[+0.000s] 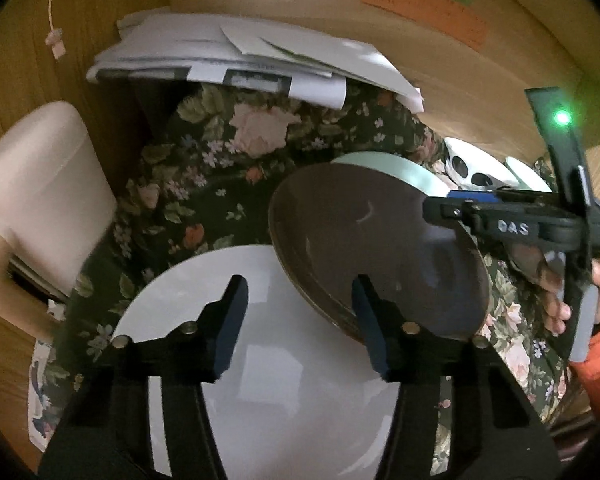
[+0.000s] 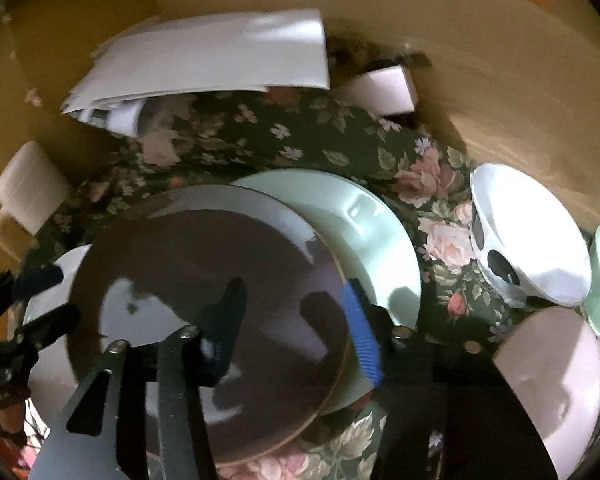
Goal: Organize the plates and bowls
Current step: 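Grip the dark brown plate rim with both tools and lift it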
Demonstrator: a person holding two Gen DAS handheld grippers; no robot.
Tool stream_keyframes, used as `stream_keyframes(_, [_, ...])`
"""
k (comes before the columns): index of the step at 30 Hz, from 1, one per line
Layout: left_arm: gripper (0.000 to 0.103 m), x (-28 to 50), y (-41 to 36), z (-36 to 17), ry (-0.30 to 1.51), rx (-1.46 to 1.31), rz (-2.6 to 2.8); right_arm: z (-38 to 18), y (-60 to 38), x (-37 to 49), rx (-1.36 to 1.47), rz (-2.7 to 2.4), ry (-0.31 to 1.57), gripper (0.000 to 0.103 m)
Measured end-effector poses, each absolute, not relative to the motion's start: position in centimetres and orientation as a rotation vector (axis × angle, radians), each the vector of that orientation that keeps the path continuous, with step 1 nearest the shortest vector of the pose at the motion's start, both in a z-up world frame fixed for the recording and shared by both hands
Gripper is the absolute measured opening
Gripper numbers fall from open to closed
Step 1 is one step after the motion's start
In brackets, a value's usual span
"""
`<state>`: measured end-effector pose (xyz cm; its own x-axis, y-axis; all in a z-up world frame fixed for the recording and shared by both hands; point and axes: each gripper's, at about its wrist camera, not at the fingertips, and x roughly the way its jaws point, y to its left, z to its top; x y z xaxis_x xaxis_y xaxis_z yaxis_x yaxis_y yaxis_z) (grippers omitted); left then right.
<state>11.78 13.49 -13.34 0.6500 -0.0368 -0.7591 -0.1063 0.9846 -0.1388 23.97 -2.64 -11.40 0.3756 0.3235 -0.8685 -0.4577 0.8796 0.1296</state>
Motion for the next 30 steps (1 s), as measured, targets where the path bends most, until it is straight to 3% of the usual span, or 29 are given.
stream_keyframes(9, [0.04,12.2,14.1,-14.0,0.886,-0.214,-0.001,-12.9,-2.5,25.8,-0.116,0.466,1.157,0.038])
stream_keyframes(15, [0.04,12.3,14.0,-14.1,0.898,-0.217,-0.033,-13.8,-3.0,26.7,-0.076,0.477,1.218,0.034])
stream_keyframes(30, [0.04,11.9,15.5,-14.5,0.93,-0.248,-0.01,-13.5,-3.4,22.1,-0.08,0.55,1.173,0.029])
